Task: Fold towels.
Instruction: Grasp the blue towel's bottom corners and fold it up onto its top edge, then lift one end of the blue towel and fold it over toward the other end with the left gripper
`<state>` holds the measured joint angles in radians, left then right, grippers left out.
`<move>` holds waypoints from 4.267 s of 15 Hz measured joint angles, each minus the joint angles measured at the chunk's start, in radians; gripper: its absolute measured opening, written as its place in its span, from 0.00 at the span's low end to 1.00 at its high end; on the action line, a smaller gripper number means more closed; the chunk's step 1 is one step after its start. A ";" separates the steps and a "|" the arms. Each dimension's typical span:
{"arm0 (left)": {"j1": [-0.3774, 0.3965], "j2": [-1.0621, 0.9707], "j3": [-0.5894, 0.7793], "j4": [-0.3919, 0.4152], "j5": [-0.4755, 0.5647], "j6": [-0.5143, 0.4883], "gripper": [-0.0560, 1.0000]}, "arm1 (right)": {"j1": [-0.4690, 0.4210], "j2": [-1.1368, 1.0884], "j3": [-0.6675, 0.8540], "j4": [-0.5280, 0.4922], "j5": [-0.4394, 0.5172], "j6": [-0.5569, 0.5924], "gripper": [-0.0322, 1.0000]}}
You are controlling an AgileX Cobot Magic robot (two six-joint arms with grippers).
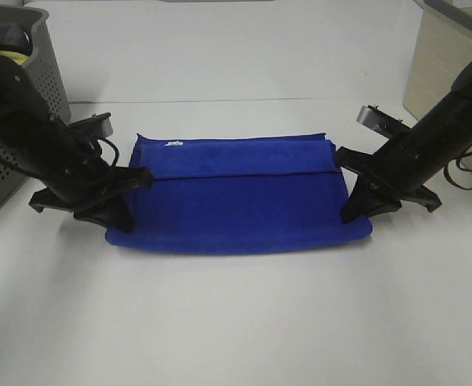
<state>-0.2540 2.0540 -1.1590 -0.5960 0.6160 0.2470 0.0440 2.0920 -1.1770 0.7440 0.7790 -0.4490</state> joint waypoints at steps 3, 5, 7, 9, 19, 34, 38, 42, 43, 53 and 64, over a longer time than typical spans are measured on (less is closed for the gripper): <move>-0.013 -0.050 0.033 -0.005 -0.018 0.003 0.06 | 0.000 -0.035 0.034 0.033 -0.003 -0.023 0.03; 0.005 -0.059 -0.001 -0.011 -0.014 -0.032 0.06 | 0.000 -0.037 0.001 0.034 -0.007 -0.025 0.03; 0.027 -0.059 -0.051 -0.011 -0.017 -0.058 0.06 | 0.000 -0.037 -0.065 0.034 -0.011 -0.025 0.03; 0.039 -0.059 -0.117 -0.016 -0.040 -0.061 0.06 | 0.000 -0.021 -0.168 0.033 -0.011 -0.012 0.03; 0.039 0.140 -0.331 -0.019 -0.248 -0.064 0.06 | 0.000 0.276 -0.613 -0.056 0.004 0.099 0.03; 0.064 0.136 -0.342 0.027 -0.137 -0.121 0.76 | -0.001 0.224 -0.617 -0.088 0.114 0.147 0.80; 0.103 0.161 -0.350 0.025 -0.092 -0.151 0.76 | -0.001 0.215 -0.618 -0.180 0.178 0.198 0.80; 0.100 0.233 -0.463 -0.003 -0.014 -0.150 0.76 | -0.001 0.215 -0.618 -0.239 0.185 0.216 0.80; 0.100 0.259 -0.503 -0.006 0.020 -0.150 0.76 | -0.001 0.215 -0.618 -0.246 0.185 0.218 0.80; 0.088 0.347 -0.587 -0.051 0.083 -0.180 0.36 | -0.001 0.215 -0.618 -0.255 0.159 0.219 0.80; 0.090 0.200 -0.736 0.379 0.378 -0.259 0.12 | -0.001 0.215 -0.618 -0.255 0.171 0.222 0.80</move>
<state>-0.1640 2.2540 -1.8950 -0.2170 0.9940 -0.0120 0.0430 2.3070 -1.7950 0.4890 0.9500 -0.2270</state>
